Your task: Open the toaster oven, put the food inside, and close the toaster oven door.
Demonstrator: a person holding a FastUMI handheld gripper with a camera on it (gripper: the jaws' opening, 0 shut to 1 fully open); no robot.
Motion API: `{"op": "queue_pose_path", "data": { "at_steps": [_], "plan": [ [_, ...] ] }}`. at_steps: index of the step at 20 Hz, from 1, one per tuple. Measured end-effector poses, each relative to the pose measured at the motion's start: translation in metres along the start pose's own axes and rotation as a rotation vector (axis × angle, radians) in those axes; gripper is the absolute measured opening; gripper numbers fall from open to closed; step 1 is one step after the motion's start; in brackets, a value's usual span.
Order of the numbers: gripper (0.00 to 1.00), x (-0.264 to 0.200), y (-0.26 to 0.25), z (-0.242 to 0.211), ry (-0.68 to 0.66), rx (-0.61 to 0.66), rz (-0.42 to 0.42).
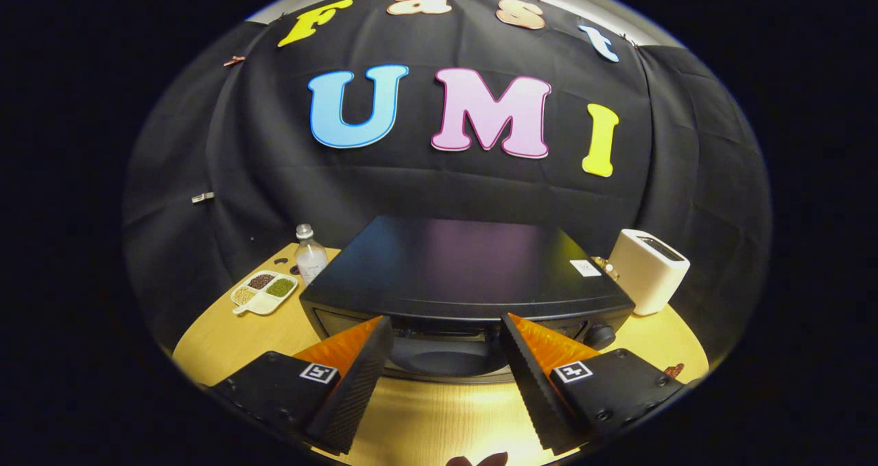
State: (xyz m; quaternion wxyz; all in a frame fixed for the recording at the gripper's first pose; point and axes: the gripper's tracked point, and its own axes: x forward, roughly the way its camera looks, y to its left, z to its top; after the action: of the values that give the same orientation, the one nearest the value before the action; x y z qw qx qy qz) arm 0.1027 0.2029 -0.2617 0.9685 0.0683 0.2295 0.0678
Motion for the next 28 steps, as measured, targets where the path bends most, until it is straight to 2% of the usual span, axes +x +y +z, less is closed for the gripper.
{"op": "queue_pose_path", "data": {
  "at_steps": [3, 8, 13, 20, 28],
  "plan": [
    [0.98, 0.007, -0.003, -0.001, 0.010, 0.059, -0.021],
    [0.98, 0.010, -0.008, -0.004, 0.021, 0.046, -0.022],
    [0.99, -0.008, -0.008, -0.015, 0.039, 0.042, -0.029],
    [0.98, -0.041, -0.006, -0.047, 0.042, 0.081, -0.034],
    [0.98, -0.066, -0.005, -0.095, 0.138, 0.078, -0.026]
  ]
}}
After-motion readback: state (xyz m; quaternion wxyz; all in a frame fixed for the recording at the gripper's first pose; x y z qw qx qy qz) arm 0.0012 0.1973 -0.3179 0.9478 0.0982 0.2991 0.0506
